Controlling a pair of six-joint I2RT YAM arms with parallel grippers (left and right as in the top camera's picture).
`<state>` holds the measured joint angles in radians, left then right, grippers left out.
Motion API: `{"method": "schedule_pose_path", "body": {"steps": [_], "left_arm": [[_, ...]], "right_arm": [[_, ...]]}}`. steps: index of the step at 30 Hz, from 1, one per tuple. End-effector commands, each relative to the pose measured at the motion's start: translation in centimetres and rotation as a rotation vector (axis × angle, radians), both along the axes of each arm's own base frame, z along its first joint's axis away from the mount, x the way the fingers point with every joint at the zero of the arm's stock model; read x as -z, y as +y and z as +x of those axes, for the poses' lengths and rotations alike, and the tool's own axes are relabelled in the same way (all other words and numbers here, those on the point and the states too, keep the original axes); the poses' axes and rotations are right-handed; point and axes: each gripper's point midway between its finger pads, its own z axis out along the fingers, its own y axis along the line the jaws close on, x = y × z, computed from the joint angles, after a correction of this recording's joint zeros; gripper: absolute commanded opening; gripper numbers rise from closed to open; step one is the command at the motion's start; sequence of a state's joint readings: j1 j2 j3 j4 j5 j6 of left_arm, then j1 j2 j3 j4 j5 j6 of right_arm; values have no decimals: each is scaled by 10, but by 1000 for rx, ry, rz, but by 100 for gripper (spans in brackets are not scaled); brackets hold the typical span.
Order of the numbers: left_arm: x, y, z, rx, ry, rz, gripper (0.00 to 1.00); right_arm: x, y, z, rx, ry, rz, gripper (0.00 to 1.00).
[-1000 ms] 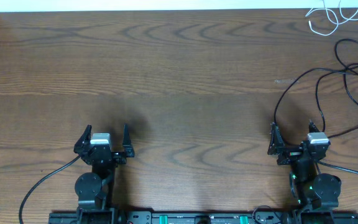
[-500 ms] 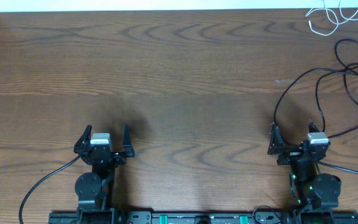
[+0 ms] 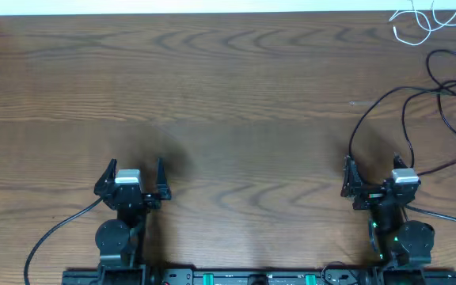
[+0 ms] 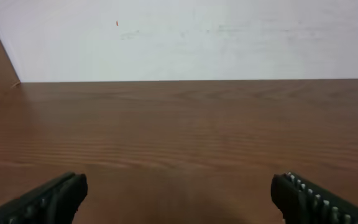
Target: Untangle cables
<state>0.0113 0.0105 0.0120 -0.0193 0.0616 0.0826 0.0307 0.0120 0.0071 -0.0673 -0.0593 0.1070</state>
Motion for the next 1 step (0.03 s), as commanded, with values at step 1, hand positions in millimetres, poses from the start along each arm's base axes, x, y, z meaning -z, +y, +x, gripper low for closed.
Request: {"method": "schedule_pose_path", "body": {"steps": [1], "left_arm": [[14, 0, -1, 4, 49, -3, 99]], "right_arm": [[0, 3, -1, -15, 1, 12, 99]]}}
